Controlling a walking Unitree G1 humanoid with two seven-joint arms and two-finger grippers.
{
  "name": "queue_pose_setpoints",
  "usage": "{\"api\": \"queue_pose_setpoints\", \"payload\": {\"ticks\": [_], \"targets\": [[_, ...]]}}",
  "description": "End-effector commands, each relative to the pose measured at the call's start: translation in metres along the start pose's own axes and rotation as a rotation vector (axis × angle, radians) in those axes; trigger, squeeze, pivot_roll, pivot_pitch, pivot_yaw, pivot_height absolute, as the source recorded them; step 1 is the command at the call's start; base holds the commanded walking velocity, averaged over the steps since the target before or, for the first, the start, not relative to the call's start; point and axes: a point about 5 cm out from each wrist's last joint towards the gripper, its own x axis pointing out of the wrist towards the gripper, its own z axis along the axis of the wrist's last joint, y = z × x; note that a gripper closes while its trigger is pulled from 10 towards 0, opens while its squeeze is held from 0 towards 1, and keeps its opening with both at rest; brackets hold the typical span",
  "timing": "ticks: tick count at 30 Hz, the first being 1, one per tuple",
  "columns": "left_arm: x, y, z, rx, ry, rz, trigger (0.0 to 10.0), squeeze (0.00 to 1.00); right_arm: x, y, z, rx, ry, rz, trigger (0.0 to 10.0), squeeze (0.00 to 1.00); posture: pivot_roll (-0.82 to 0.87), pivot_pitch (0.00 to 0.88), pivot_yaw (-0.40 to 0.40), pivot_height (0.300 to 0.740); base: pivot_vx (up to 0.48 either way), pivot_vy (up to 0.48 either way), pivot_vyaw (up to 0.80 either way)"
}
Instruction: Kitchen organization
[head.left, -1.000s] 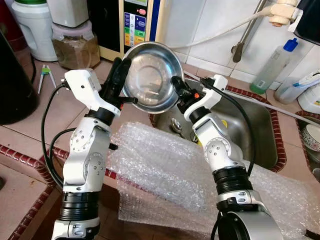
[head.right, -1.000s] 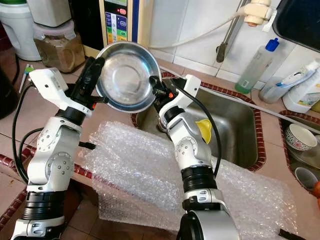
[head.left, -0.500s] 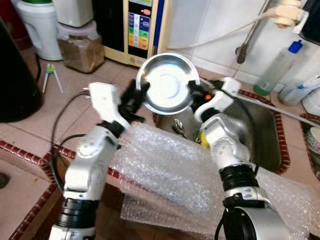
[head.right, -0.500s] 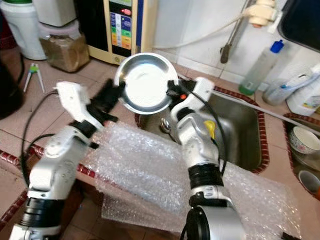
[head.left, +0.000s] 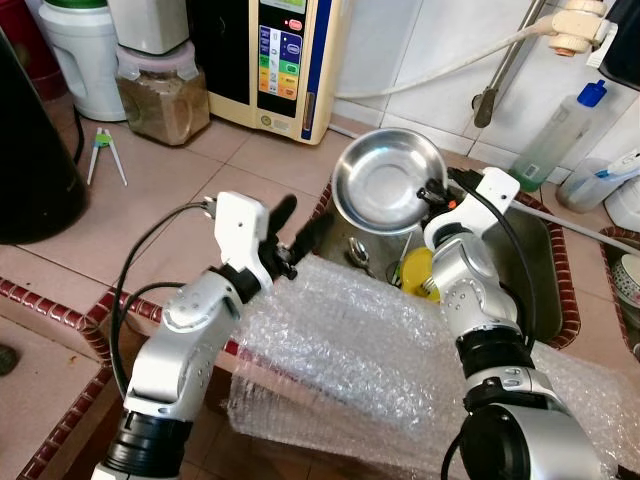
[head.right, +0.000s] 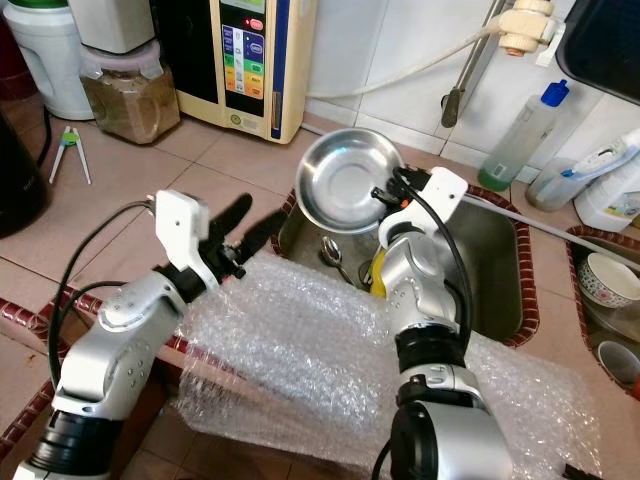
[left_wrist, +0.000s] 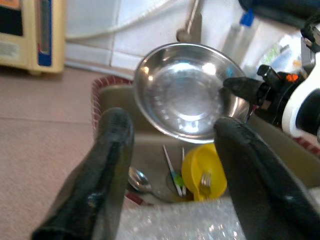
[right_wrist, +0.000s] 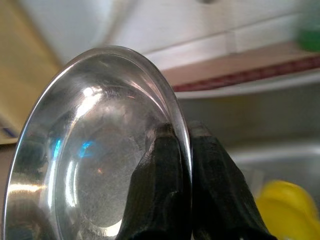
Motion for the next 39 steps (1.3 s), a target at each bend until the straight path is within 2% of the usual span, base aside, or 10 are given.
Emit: {"api": "queue_pose_setpoints", "payload": {"ticks": [1,2,5,13,14,15,27,32,34,39], "targets": [[0.0,-0.007,-0.003,0.017,0.035,-0.036,10.0,1.0,0.002,-0.011,0.005,-0.041,-0.01,-0.075,0.0,0.0,0.14,0.096,-0.117,0.74,0.0,0.0,0.0],[-0.002,-0.006,-0.008,0.035,0.062,-0.034,10.0,1.0,0.002,-0.021,0.0,-0.058,0.023,-0.141,0.0,0.0,0.14,0.096,-0.116,0.74,0.0,0.0,0.0],[-0.003,-0.003,-0.012,0.05,0.084,-0.018,10.0,1.0,0.001,-0.03,-0.006,-0.052,0.057,-0.202,0.0,0.0,0.14,0.098,-0.116,0.74,0.0,0.0,0.0],[-0.004,-0.003,-0.012,0.058,0.1,-0.022,10.0,1.0,-0.001,-0.037,-0.017,-0.029,0.115,-0.267,0.0,0.0,0.14,0.102,-0.117,0.74,0.0,0.0,0.0],[-0.004,-0.004,-0.014,0.057,0.104,-0.022,10.0,1.0,-0.001,-0.037,-0.018,-0.026,0.123,-0.264,1.6,0.0,0.14,0.102,-0.117,0.74,0.0,0.0,0.0],[-0.005,-0.005,-0.015,0.058,0.111,-0.024,10.0,1.0,-0.001,-0.036,-0.021,-0.024,0.141,-0.262,10.0,1.0,0.14,0.101,-0.118,0.74,0.0,0.0,0.0],[-0.005,-0.005,-0.018,0.062,0.124,-0.019,10.0,1.0,-0.002,-0.037,-0.025,-0.017,0.165,-0.257,10.0,1.0,0.14,0.099,-0.117,0.74,0.0,0.0,0.0],[-0.006,-0.002,-0.02,0.067,0.126,0.028,10.0,1.0,-0.002,-0.035,-0.026,-0.054,0.161,-0.231,10.0,1.0,0.14,0.099,-0.117,0.74,0.0,0.0,0.0],[-0.005,0.008,-0.018,0.094,0.106,0.15,10.0,1.0,-0.001,-0.021,-0.02,-0.129,0.109,-0.112,10.0,1.0,0.13,0.099,-0.118,0.74,0.0,0.0,0.0],[-0.006,0.017,-0.011,0.094,0.06,0.25,10.0,1.0,-0.001,-0.009,-0.012,-0.228,0.046,0.0,10.0,1.0,0.13,0.099,-0.118,0.74,0.0,0.0,0.0]]}}
